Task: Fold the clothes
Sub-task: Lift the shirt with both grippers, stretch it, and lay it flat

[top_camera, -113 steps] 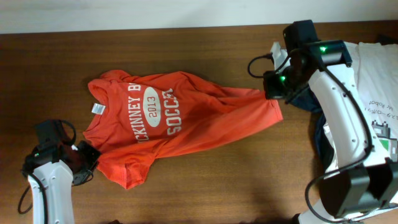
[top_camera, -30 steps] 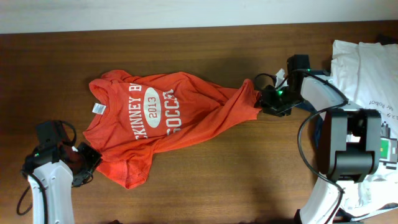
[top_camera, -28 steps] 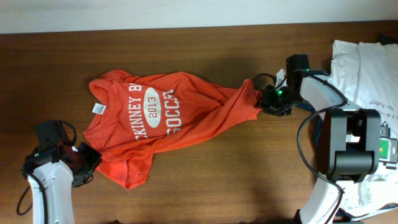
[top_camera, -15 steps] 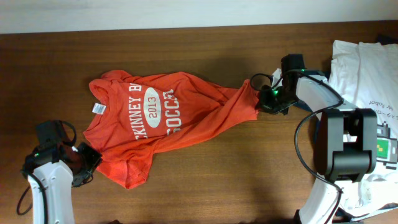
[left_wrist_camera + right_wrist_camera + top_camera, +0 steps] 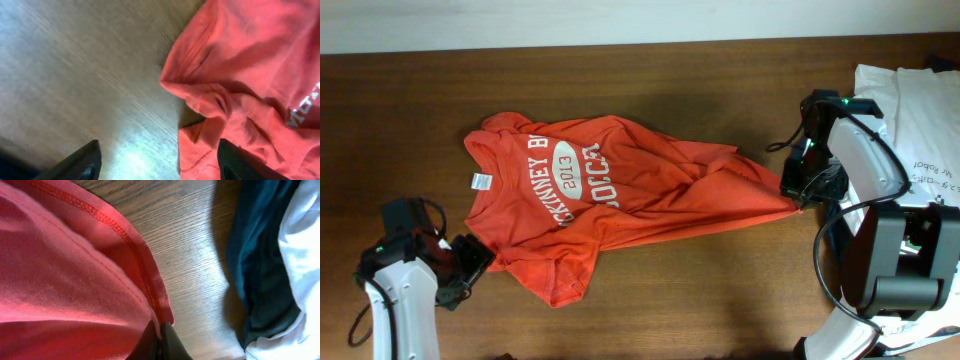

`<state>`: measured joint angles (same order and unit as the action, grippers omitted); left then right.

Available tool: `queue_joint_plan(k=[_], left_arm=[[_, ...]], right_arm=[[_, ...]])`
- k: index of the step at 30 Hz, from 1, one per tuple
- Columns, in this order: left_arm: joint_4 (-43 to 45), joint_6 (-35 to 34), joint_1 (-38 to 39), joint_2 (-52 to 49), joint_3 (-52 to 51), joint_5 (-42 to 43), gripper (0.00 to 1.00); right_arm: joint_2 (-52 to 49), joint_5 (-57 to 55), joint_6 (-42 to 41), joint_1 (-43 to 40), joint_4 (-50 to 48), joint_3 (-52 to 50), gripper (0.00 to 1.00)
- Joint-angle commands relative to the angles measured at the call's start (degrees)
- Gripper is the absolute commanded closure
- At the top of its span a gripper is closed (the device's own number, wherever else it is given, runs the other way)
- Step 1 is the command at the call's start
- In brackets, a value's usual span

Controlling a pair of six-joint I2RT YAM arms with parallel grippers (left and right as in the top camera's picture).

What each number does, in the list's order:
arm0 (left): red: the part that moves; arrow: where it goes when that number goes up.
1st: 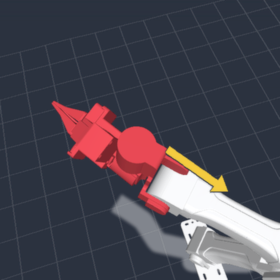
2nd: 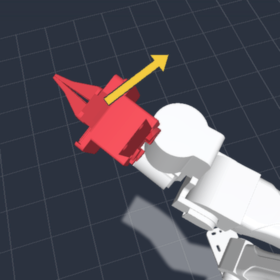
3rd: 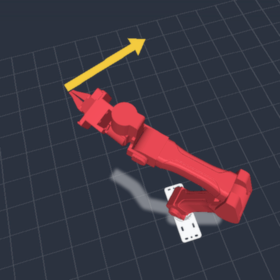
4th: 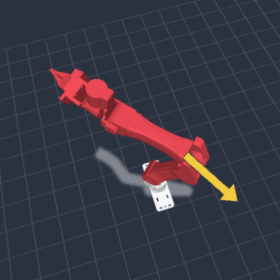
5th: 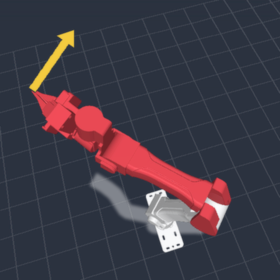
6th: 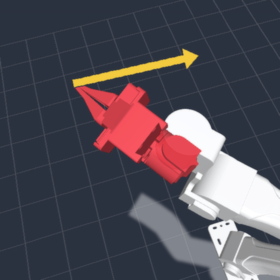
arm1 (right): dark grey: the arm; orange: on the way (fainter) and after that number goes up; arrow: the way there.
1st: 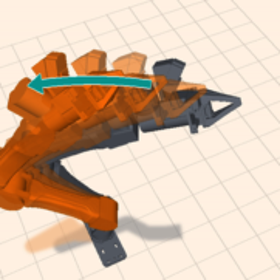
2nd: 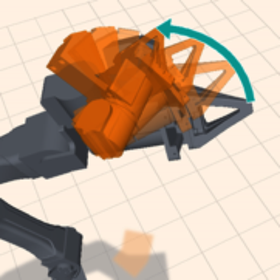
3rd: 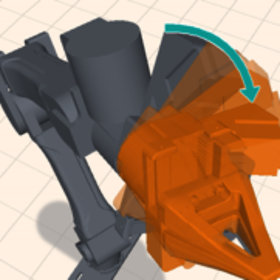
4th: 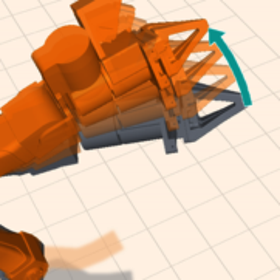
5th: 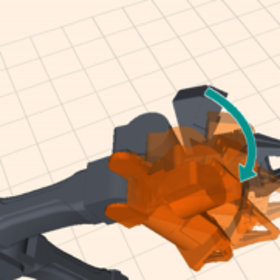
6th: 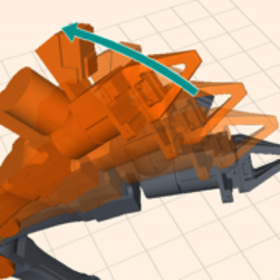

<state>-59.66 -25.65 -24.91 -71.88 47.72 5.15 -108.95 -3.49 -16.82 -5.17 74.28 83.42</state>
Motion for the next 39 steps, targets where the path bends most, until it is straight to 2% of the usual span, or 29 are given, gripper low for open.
queue_joint_plan(k=[1, 3, 7, 12, 13, 14, 17, 18, 21, 24, 25, 26, 28, 32, 33, 35, 36, 39], left_arm=[[6.5, 3.9, -0.3, 0.5, -4.8, 6.9, 0.24], [12.8, 5.0, 0.0, 0.5, -7.9, 10.7, 0.23], [17.7, 7.4, 5.4, 0.4, -8.5, 10.7, 0.22], [13.9, 7.3, 7.1, 0.4, -8.5, 9.0, 0.22], [12.9, 7.3, 7.1, 0.4, -8.6, 9.0, 0.23], [12.5, 7.0, 7.1, 0.4, -8.7, 9.0, 0.32], [14.0, 5.6, 7.1, 0.4, -12.3, 9.1, 0.32], [15.3, 5.4, 7.1, 0.4, -13.6, 10.2, 0.36], [21.5, 5.4, 7.1, 0.4, -15.8, 11.7, 0.39], [24.1, 5.4, 7.1, 0.4, -15.8, 12.1, 0.6], [24.1, 5.4, 7.1, 0.4, -15.8, 12.1, 0.63], [24.0, 5.4, 7.1, 0.4, -15.8, 12.6, 0.78], [24.0, 5.4, 7.1, 0.4, -15.8, 15.3, 0.78], [24.0, 5.6, 7.1, 0.5, -15.8, 14.5, 0.81], [23.9, 5.6, 7.1, 0.5, -15.8, 14.1, 0.98], [23.9, 6.4, 7.1, 0.5, -15.6, 12.5, 0.99], [23.2, 9.6, 7.1, 0.5, -14.0, 12.4, 0.99], [16.2, 12.3, 7.1, 0.8, -0.9, 6.0, 0.99]], right_arm=[[0.6, -1.9, 1.4, -0.1, -0.5, 0.4, 0.96], [0.6, -1.9, 1.4, -0.1, -0.6, 0.4, 0.96], [0.6, -1.6, 1.4, -0.1, -0.5, 0.4, 0.96], [0.6, -1.6, 2.0, -0.1, -0.5, 0.4, 0.96], [0.6, -1.6, 2.0, -0.1, -0.6, 0.4, 0.96], [0.6, -1.5, 2.0, -0.1, -0.6, 0.4, 0.96], [0.6, -1.5, 2.0, -0.1, -0.8, 0.4, 0.96], [0.6, -1.5, 2.0, -0.1, -0.8, 0.4, 0.96], [0.6, -1.5, 2.0, -0.1, -0.8, 0.4, 0.96], [0.6, -1.5, 2.0, -0.1, -0.8, 0.4, 0.96], [0.6, -1.5, 2.0, -0.1, -0.8, 0.4, 0.96], [0.6, -1.5, 2.0, -0.1, -0.8, 0.4, 0.96], [0.6, -1.5, 2.0, -0.1, -0.8, 0.4, 0.96], [0.6, -1.5, 2.0, -0.1, -0.8, 0.4, 0.96], [0.6, -1.5, 2.0, -0.1, -0.8, 0.4, 0.96], [0.6, -1.4, 2.0, -0.1, -0.8, 0.4, 0.96], [0.6, -1.0, 2.2, -0.1, -1.0, 0.5, 0.96], [3.8, 5.3, 4.6, -0.1, 1.3, 4.8, 0.96]])
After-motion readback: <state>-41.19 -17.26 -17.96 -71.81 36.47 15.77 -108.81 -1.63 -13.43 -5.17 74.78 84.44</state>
